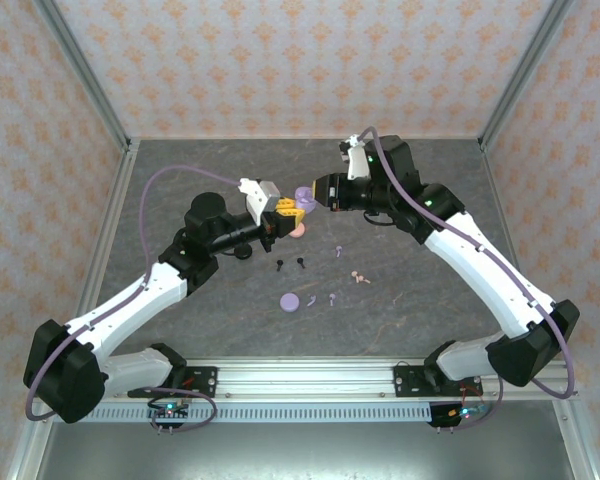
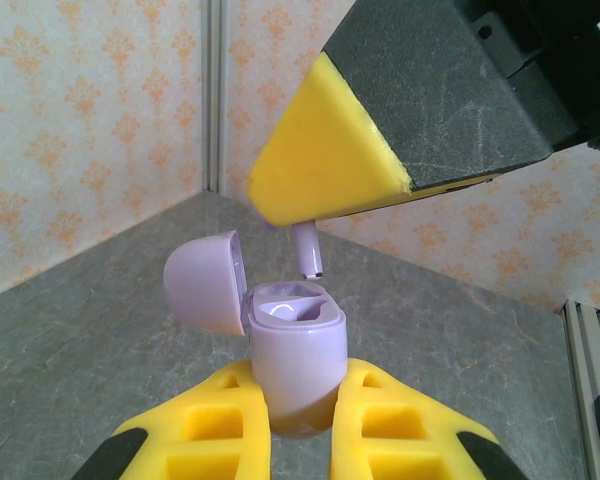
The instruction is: Insert the wireless bluetooth earbuds into the charging case
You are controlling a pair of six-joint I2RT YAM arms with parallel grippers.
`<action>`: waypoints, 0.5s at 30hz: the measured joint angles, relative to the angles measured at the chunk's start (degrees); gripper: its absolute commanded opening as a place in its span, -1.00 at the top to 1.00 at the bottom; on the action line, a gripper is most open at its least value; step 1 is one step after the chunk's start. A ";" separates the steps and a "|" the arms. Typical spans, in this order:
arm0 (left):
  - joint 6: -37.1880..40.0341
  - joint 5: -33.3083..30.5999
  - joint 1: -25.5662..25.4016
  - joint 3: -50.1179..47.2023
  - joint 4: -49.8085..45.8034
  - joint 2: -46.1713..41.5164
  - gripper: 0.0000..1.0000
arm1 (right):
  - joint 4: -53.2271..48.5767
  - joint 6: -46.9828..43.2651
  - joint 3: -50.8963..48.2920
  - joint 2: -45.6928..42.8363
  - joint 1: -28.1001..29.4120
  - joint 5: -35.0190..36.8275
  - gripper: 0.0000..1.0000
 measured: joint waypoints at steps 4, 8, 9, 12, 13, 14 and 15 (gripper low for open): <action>0.00 0.00 0.00 0.00 0.00 0.00 1.00 | 0.00 -0.31 0.00 0.11 0.35 0.02 0.58; 0.00 0.04 0.00 0.00 -0.02 0.00 1.00 | -0.02 -0.85 0.15 0.72 1.01 0.22 0.58; 0.00 0.04 0.00 0.00 0.00 0.00 1.00 | -0.04 -1.03 0.15 0.83 1.16 0.26 0.58; 0.00 0.02 0.00 0.00 -0.02 0.00 1.00 | -0.13 -1.49 0.17 1.05 1.40 0.66 0.59; 0.00 0.02 0.00 0.00 -0.02 0.00 1.00 | -0.28 -1.70 0.20 1.07 1.49 0.74 0.59; 0.00 0.02 0.00 0.00 -0.02 0.00 1.00 | -0.44 -1.84 0.22 1.09 1.51 0.81 0.58; 0.00 0.02 0.00 0.00 -0.02 0.00 1.00 | -0.59 -1.95 0.22 1.09 1.64 0.87 0.58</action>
